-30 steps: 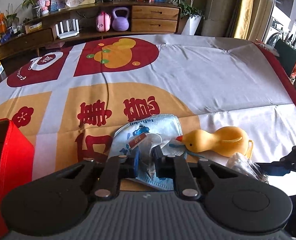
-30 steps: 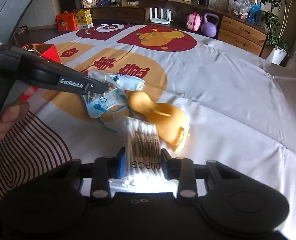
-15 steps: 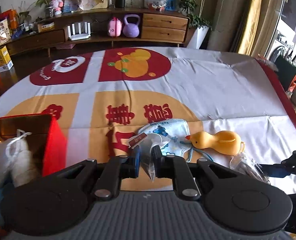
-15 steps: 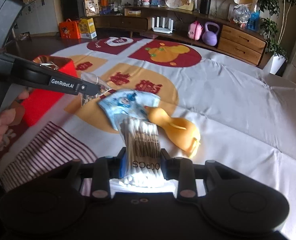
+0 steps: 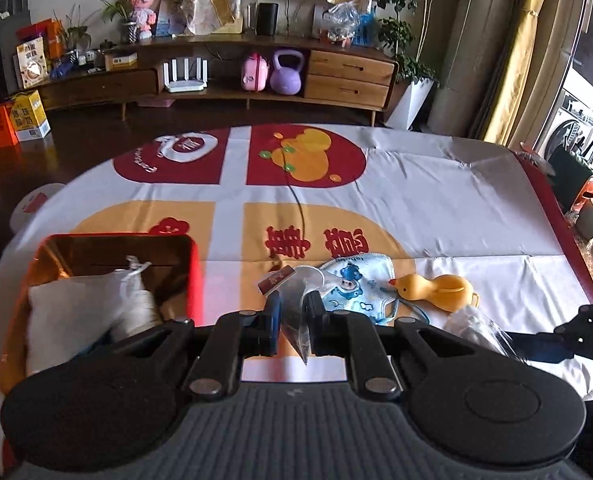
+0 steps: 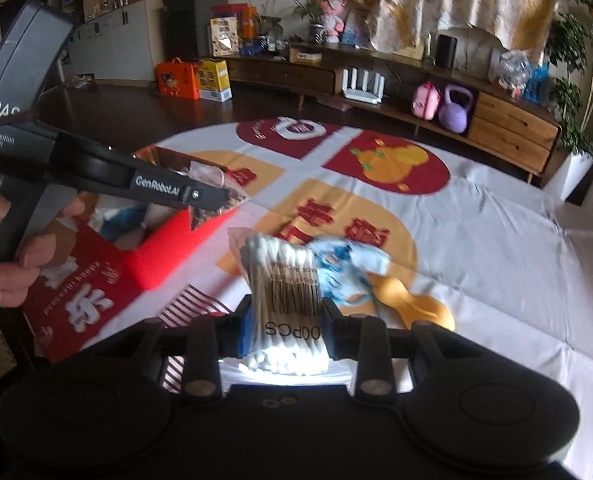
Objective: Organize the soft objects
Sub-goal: 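Carry the mask and swab pack with both tools over the red box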
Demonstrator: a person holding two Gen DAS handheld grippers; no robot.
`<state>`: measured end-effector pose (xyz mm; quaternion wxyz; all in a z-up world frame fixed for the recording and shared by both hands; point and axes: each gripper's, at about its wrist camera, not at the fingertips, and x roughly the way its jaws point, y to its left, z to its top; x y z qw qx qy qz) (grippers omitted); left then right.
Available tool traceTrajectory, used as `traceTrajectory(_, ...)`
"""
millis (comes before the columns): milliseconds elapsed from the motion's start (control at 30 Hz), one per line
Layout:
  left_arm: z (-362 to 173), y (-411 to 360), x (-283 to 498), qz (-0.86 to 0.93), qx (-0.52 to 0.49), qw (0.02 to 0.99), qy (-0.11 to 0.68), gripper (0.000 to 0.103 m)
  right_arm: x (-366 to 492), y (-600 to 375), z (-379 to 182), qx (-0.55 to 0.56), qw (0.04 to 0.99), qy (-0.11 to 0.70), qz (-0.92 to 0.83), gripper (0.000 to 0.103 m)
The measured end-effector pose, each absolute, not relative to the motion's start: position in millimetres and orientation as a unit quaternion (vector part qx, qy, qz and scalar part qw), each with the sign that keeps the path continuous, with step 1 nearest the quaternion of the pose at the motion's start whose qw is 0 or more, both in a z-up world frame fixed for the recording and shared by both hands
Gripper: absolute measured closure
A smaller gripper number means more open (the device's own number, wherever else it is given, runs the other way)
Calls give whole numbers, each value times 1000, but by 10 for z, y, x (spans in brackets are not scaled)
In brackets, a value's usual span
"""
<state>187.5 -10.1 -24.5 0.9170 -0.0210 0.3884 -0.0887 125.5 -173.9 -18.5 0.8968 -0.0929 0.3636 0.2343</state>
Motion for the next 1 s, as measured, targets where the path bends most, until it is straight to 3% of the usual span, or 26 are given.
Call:
traceTrajectory(533,163,694,1391,-58,-19,933,353,89,1142,-987,186,-97,897,330,277,70)
traceTrajectory(1000,20,1466,1309,-23,-23,925,378,89,1386,-327,70,-95,886,350,289,70)
